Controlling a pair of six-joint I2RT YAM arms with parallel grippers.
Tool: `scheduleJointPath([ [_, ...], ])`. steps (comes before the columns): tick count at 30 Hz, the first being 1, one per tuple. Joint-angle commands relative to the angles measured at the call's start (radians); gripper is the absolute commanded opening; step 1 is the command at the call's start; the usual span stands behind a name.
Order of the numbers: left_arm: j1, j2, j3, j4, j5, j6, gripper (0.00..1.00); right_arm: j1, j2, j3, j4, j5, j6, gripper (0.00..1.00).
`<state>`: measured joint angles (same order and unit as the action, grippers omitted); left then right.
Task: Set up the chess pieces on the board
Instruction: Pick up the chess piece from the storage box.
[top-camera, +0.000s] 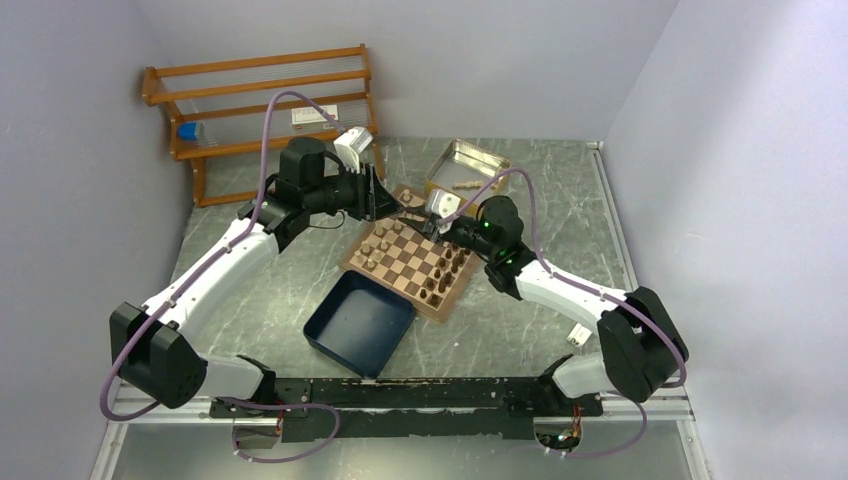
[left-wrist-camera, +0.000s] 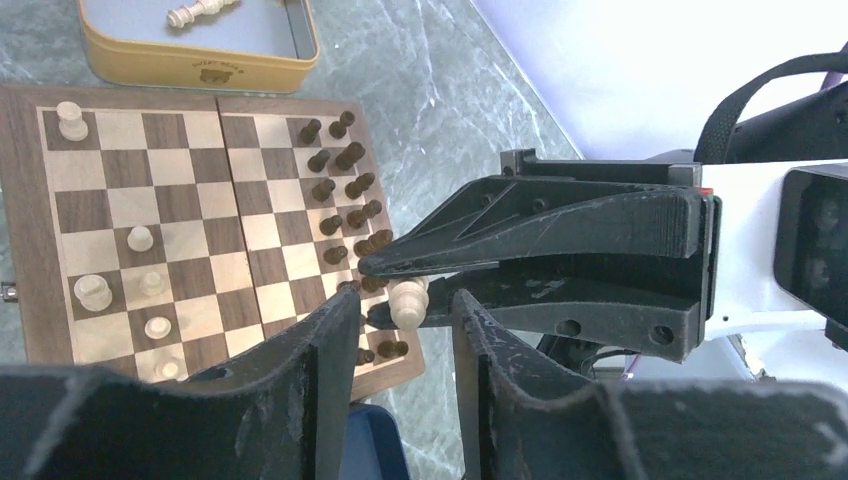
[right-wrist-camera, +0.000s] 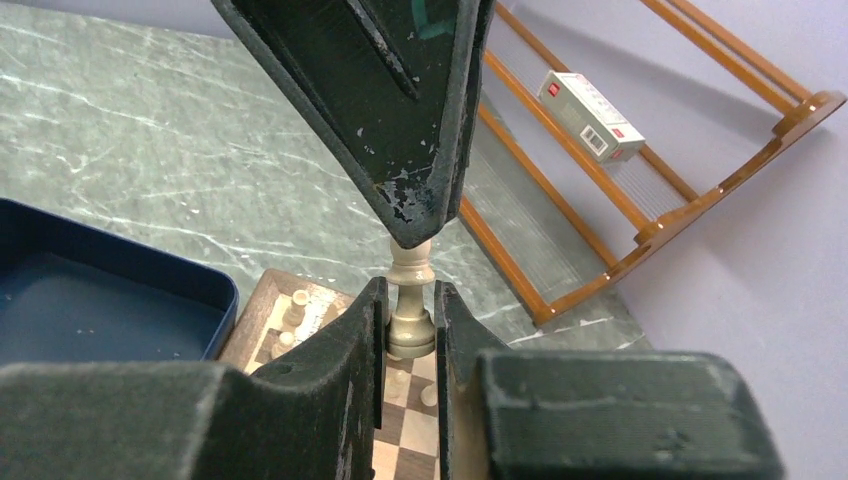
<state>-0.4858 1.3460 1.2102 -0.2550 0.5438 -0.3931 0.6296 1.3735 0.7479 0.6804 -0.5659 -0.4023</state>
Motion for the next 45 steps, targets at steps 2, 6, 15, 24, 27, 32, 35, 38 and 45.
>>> scheduleJointPath([
  [2,0.008,-0.008,-0.02,0.095,-0.006,-0.034,0.44,0.002,0.02,0.018,0.077,0.016,0.077,0.0],
  [6,0.007,0.009,-0.016,0.092,0.01,-0.034,0.41,0.003,0.028,0.019,0.099,0.028,0.116,0.0],
  [15,0.007,0.016,-0.014,0.063,0.005,-0.03,0.35,0.004,0.038,0.023,0.1,0.053,0.138,0.0],
  [24,0.007,0.02,-0.007,0.041,-0.003,-0.008,0.3,0.002,0.051,0.031,0.111,0.067,0.175,0.0],
  [27,0.007,0.022,-0.004,0.038,-0.011,0.004,0.23,0.003,0.056,0.032,0.11,0.061,0.18,0.0],
  [32,0.007,0.033,0.01,0.029,-0.016,0.01,0.14,0.003,0.055,0.031,0.1,0.074,0.197,0.09],
  [35,0.006,0.037,0.038,-0.005,-0.045,0.029,0.14,0.004,0.043,0.013,0.092,0.088,0.258,0.31],
  [38,0.007,0.042,0.067,-0.049,-0.085,0.059,0.14,0.003,0.01,-0.031,0.089,0.081,0.306,0.52],
  [45,0.006,0.048,0.105,-0.157,-0.269,0.137,0.14,0.004,-0.1,-0.088,-0.037,0.18,0.467,0.82],
])
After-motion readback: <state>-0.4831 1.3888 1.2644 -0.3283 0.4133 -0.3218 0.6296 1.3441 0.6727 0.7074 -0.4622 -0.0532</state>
